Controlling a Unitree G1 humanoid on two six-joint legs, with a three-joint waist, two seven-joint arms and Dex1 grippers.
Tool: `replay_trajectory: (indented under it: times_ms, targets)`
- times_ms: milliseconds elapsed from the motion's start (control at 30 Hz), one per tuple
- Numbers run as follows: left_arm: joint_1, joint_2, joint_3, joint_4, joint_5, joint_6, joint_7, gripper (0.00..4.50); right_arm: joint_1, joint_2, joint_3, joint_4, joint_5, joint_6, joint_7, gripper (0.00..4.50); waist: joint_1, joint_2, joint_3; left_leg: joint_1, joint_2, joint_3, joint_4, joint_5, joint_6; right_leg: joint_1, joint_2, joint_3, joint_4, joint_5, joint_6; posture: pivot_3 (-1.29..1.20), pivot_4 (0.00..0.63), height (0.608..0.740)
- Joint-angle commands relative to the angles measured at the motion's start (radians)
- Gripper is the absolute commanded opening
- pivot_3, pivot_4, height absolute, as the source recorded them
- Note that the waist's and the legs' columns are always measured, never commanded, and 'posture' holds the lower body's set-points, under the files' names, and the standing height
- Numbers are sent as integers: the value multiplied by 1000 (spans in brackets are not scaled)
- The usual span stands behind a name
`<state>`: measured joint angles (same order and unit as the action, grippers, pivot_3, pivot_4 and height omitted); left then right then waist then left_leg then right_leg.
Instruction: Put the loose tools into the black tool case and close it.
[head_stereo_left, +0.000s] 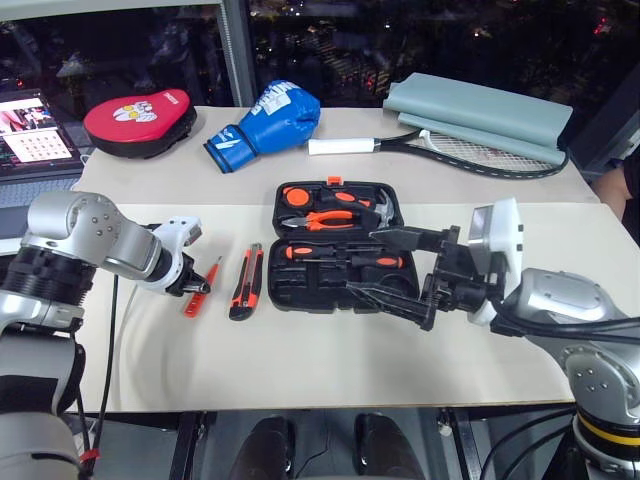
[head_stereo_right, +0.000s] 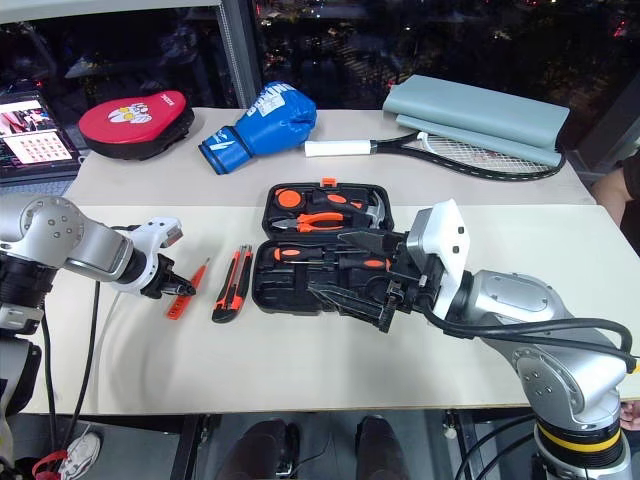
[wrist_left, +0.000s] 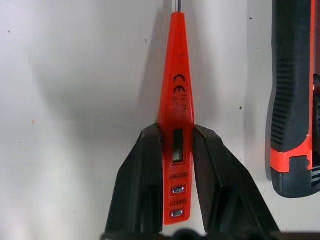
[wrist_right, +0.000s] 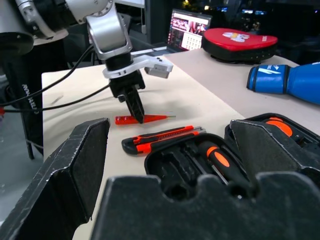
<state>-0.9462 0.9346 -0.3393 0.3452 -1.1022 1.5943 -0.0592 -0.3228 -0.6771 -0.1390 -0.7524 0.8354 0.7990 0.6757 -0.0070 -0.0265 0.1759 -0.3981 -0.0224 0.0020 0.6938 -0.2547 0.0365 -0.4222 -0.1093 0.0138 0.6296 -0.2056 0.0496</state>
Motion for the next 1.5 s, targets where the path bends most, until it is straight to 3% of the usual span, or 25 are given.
replay_trajectory:
  times_ms: [33,200,267,400,500,633,733,867,1167,1500]
  targets:
    - [8,-11,-20,14,61,20,-47,414,10,-28,-40,-36,32,-29,12,4500,0,0,0,0,0,0,0,0,0,0,0,0,0,0,0,0,150,736]
    - [-99,102,-310,-50,425,-327,-508,414,45,-76,-63,-49,55,-26,24,4500,1,0,0,-1,-2,2,0,0,-1,0,1,0,-1,0,-1,0,150,736]
    - [-168,113,-408,-4,606,-581,-747,414,60,-94,-78,-57,69,-17,20,4500,3,-1,0,-1,0,2,0,0,-1,-1,2,0,-1,0,-1,0,150,736]
    - [-307,61,-480,118,828,-949,-1117,414,106,-131,-115,-77,102,-5,9,4500,13,-4,2,-8,0,2,1,1,-1,-4,3,-2,-4,-1,-2,0,150,736]
    - [-377,-40,-467,189,897,-1080,-1284,414,138,-153,-136,-88,117,-5,-3,4500,23,-5,2,-10,1,2,2,-2,3,-3,2,-3,-7,-2,0,0,150,736]
    - [-438,-208,-448,270,1001,-1221,-1355,414,169,-166,-154,-108,140,-7,-33,4500,25,-5,2,-15,-1,1,5,-4,7,-4,-1,-2,-6,-3,5,0,150,736]
    - [-445,-329,-417,269,1020,-1183,-1386,414,188,-172,-162,-122,155,-10,-61,4500,20,-6,3,-19,-1,0,9,-5,10,-6,-1,-3,-5,-1,7,0,150,736]
    - [-413,-407,-412,220,1075,-1162,-1391,414,217,-177,-174,-145,167,-12,-94,4500,8,-6,3,-22,-2,1,11,-7,12,-7,-2,-1,-6,0,10,0,150,736]
    - [-364,-487,-405,235,1200,-1099,-1355,414,268,-186,-193,-179,186,-25,-155,4500,9,-6,3,-20,-1,0,15,-6,11,-7,-1,-1,-4,0,9,0,150,736]
    - [-323,-479,-389,220,1250,-1060,-1404,414,263,-185,-186,-178,190,-30,-188,4500,13,-6,3,-20,-1,0,18,-7,12,-6,-1,-1,-3,0,10,0,150,736]
